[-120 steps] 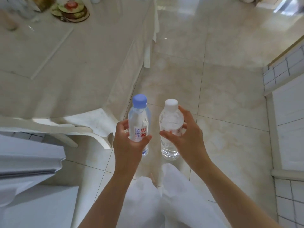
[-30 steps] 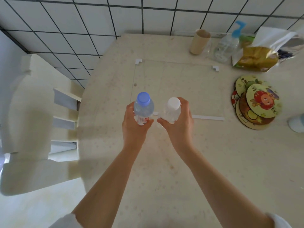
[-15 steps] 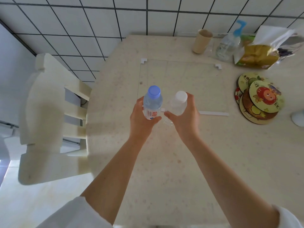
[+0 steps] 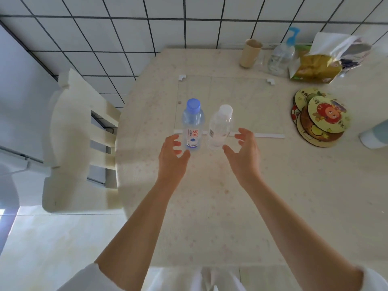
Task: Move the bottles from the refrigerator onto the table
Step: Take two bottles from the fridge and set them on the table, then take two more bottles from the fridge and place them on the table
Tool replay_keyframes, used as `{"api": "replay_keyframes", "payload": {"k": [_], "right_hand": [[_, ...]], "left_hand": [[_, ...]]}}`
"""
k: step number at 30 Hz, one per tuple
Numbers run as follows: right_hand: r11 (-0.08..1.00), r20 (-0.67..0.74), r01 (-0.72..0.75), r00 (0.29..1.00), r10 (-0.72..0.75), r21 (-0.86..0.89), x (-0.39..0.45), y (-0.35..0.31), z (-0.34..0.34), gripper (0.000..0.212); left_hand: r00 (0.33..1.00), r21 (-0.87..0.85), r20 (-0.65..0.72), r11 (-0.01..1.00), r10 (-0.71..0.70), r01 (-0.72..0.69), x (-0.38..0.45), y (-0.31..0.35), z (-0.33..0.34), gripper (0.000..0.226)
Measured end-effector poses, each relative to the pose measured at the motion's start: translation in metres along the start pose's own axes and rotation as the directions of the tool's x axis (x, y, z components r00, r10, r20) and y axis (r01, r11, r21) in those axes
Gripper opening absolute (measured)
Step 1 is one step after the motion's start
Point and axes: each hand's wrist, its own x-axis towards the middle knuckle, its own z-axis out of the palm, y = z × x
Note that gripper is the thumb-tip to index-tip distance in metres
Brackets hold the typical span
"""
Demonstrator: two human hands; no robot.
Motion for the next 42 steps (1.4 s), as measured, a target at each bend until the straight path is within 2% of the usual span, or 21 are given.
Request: {"api": "replay_keyframes", "payload": {"k": [3,6,10,14,18,22,28,36,40,42], "right_hand": [[0.999,0.008,0.044,0.999,-0.044,-0.009,-0.032,0.011,-0.011,0.044],[0.994,0.047,0.112,0.992,-0.113,0.015,-0.072,0.026,-0.022,0.029],[0.981,0.124,0.196,0.973,-0.193,-0.012,-0.135,0.053,-0.040,0.026],[0.976,0.277,0.217,0.937,-0.212,0.015,-0.210,0.067,-0.064,0.030],[0.958,0.429,0.284,0.860,-0.275,0.046,-0.284,0.070,-0.085,0.032],[0.943,0.525,0.321,0.789,-0.319,0.090,-0.343,0.074,-0.090,0.028],[0.900,0.701,0.428,0.615,-0.360,0.087,-0.423,0.076,-0.077,0.028],[0.832,0.864,0.545,0.366,-0.345,0.102,-0.536,0.055,-0.020,0.034],[0.801,0.906,0.590,0.282,-0.317,0.096,-0.611,0.041,0.028,0.036],[0.794,0.913,0.602,0.271,-0.304,0.085,-0.634,0.038,0.042,0.036]], "left_hand": [[0.998,-0.011,-0.054,1.000,0.007,-0.007,-0.036,-0.002,-0.005,0.033],[0.989,-0.018,-0.119,0.996,0.085,-0.088,-0.087,-0.006,-0.010,0.025],[0.948,0.048,-0.189,0.967,0.255,-0.250,-0.168,-0.020,-0.017,0.023],[0.951,0.110,-0.208,0.972,0.227,-0.208,-0.259,-0.040,-0.028,0.024],[0.955,0.104,-0.260,0.988,0.140,-0.117,-0.350,-0.063,-0.046,0.029],[0.930,0.083,-0.366,0.997,0.036,-0.006,-0.426,-0.091,-0.069,0.025],[0.875,0.039,-0.474,0.991,-0.095,0.129,-0.506,-0.129,-0.108,0.030],[0.746,-0.037,-0.629,0.967,-0.218,0.251,-0.601,-0.194,-0.187,0.030],[0.689,-0.093,-0.658,0.941,-0.304,0.325,-0.653,-0.245,-0.247,0.026],[0.694,-0.093,-0.638,0.927,-0.335,0.363,-0.669,-0.259,-0.267,0.025]]}}
